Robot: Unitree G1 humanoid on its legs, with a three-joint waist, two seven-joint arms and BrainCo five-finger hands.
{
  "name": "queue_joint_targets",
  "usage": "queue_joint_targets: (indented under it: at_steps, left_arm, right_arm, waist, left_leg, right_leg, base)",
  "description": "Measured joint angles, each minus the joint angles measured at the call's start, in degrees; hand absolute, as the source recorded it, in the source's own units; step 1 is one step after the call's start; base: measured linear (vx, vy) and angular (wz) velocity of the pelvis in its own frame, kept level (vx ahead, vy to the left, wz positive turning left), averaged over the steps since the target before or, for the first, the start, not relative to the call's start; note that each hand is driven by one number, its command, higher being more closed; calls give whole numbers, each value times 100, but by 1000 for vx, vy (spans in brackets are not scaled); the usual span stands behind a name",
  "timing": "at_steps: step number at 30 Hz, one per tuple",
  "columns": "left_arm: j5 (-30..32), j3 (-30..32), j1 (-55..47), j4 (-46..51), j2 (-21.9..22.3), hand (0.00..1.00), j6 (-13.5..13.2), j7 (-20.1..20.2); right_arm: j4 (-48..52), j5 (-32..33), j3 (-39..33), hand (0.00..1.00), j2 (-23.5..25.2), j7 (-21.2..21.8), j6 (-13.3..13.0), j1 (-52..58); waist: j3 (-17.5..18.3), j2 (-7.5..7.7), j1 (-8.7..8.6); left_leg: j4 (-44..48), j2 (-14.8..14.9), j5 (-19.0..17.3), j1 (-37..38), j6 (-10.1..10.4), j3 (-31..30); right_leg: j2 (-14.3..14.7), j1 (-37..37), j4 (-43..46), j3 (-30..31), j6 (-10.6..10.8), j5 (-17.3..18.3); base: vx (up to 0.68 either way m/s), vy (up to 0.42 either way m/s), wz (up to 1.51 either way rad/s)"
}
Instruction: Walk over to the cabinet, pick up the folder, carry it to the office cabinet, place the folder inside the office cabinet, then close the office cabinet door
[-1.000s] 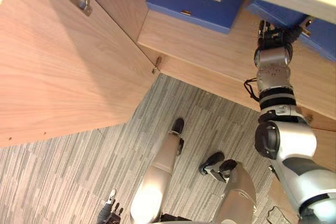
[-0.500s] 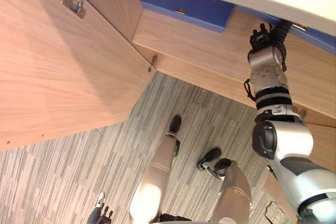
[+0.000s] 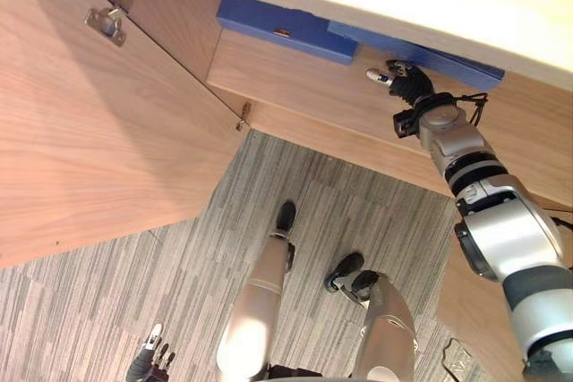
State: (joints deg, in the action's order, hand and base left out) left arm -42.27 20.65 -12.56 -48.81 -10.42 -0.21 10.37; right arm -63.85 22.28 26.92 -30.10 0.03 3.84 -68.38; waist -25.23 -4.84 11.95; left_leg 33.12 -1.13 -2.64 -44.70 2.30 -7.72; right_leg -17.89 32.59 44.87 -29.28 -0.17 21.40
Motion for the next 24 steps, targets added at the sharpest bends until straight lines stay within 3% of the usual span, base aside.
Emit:
queue_joint_targets:
  at_steps: [7,11,13,15,20,24]
  left_arm:
    - [-1,0,-8,1,-1,0,53,23]
    - [-6,-1,-8,2,0,0,85,22]
    - [-6,-1,-8,7,3,0,90,21]
    - [-2,-2,-8,7,3,0,91,21]
    - [27,-2,-76,265,5,0,139,32]
    - [156,-1,-125,317,5,0,138,97]
  right_arm:
    - [-242,1732,19,0,159,112,-5,57]
    - [-337,1987,64,0,163,155,-8,50]
    - [-339,1972,412,0,107,160,-23,25]
    - [-398,1554,632,0,98,211,-26,-40]
    - [-4,-1340,855,0,57,597,-15,4]
    - [344,-1446,393,0,163,712,-35,339]
  waist:
    - [19,41,16]
    - [19,41,29]
    - [20,41,29]
    - [20,41,29]
    - [33,66,50]
    - [60,96,54]
  left_leg:
    - [16,56,-5,73,-5,105]
    - [24,74,-4,74,-4,99]
    - [28,78,-3,74,-3,99]
    - [32,80,-3,74,-3,97]
    - [77,123,-17,72,15,92]
    - [91,166,-24,74,24,94]
  right_leg:
    - [39,9,14,119,-35,-33]
    - [57,13,25,121,-36,-34]
    - [63,13,27,123,-36,-34]
    - [67,13,27,123,-36,-34]
    - [115,1,17,130,-53,-43]
    - [157,2,9,140,-76,-56]
  base:
    - [-27,0,-9]
    - [0,0,0]
    - [0,0,0]
    - [0,0,0]
    - [-5,0,-2]
    - [-16,-1,-5]
